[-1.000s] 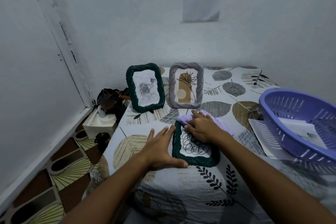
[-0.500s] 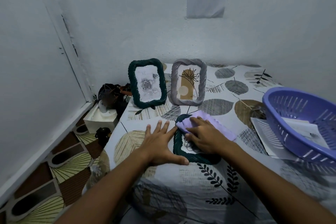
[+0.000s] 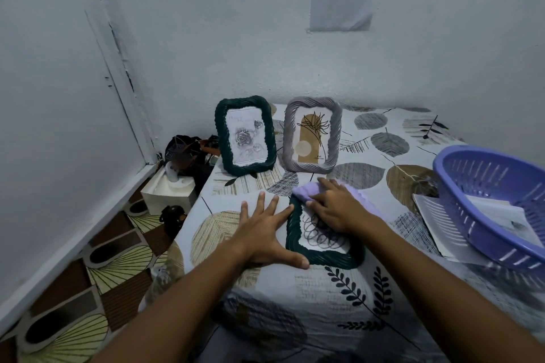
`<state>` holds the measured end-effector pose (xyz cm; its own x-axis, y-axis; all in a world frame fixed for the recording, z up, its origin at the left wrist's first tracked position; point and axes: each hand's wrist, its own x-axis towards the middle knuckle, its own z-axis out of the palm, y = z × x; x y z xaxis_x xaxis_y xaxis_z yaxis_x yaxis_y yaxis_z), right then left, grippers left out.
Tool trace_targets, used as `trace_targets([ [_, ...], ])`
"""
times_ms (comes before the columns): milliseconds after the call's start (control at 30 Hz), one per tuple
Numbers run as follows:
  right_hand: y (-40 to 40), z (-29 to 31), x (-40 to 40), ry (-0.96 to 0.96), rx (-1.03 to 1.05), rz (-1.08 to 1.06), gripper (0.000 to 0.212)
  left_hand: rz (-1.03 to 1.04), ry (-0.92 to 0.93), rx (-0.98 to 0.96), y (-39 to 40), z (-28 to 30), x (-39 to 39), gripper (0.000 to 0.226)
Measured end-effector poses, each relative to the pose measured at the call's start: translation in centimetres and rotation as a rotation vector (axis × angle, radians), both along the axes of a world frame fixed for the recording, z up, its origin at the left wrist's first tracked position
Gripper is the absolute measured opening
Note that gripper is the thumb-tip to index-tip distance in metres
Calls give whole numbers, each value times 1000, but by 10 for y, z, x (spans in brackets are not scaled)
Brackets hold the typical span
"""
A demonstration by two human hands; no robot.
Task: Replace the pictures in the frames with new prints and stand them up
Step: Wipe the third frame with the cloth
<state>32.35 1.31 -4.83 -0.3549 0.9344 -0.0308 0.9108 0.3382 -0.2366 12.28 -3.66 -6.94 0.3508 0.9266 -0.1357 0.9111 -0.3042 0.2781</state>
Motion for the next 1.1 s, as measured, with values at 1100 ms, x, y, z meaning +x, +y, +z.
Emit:
trace_targets([
  [1100, -50, 11, -3, 46, -76, -21, 44, 62, -70, 50, -4, -2, 2, 124],
])
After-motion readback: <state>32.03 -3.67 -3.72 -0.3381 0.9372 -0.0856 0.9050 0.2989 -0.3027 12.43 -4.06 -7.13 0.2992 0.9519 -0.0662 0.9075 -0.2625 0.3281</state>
